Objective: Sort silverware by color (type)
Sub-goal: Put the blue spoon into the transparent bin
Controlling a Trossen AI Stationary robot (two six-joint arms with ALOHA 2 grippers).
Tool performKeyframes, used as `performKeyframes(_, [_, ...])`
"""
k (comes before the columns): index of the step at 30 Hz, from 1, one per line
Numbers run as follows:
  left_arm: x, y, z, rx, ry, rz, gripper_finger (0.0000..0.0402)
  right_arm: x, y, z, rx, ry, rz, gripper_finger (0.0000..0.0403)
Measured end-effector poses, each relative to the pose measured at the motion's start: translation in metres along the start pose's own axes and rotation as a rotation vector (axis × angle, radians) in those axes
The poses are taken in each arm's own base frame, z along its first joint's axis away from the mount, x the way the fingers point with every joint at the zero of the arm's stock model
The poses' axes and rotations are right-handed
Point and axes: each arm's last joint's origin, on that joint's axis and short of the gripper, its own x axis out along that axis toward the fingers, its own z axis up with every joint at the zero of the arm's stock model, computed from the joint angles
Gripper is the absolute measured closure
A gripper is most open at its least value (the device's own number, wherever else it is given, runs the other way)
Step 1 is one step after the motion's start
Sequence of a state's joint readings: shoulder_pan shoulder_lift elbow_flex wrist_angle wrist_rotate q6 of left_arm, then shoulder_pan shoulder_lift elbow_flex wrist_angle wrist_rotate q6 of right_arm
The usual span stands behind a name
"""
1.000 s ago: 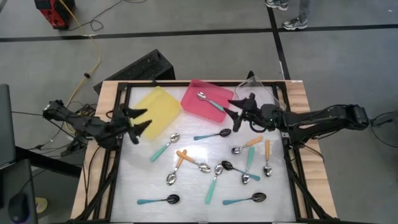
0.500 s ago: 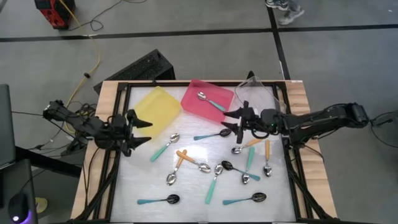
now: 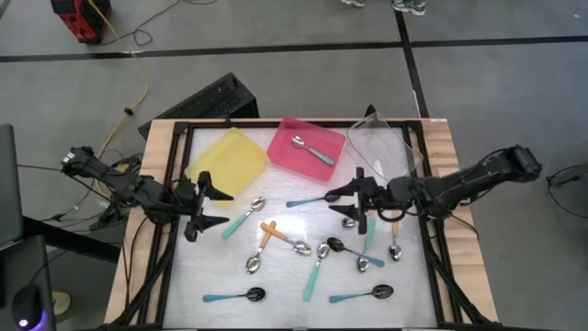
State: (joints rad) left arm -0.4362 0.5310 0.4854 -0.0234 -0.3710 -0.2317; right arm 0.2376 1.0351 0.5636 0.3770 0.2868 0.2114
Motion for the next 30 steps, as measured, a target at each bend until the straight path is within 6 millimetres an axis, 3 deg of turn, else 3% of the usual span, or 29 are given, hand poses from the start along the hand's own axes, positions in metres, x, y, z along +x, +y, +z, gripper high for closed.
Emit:
performKeyframes(7, [-0.002,0.000,0.004,-0.014,-0.040,-0.009,0.0121,0.006,0.014,-0.010,-0.061,0.040,-0.026,0.0168])
performKeyframes(14, [-0.002,0.000,0.005,-0.018,-0.045,-0.001,0.0121,0.037,0.027,-0.007,-0.143,0.081,-0.031,0.0168])
performKeyframes(20, [-0.002,0.000,0.004,-0.031,-0.040,-0.015,0.0121,0.051,0.036,0.003,-0.150,0.090,-0.028,0.0168])
performKeyframes(30, [-0.002,0.000,0.003,-0.020,-0.029,-0.020,0.0121,0.073,0.032,-0.033,-0.204,0.288,-0.117,0.0168])
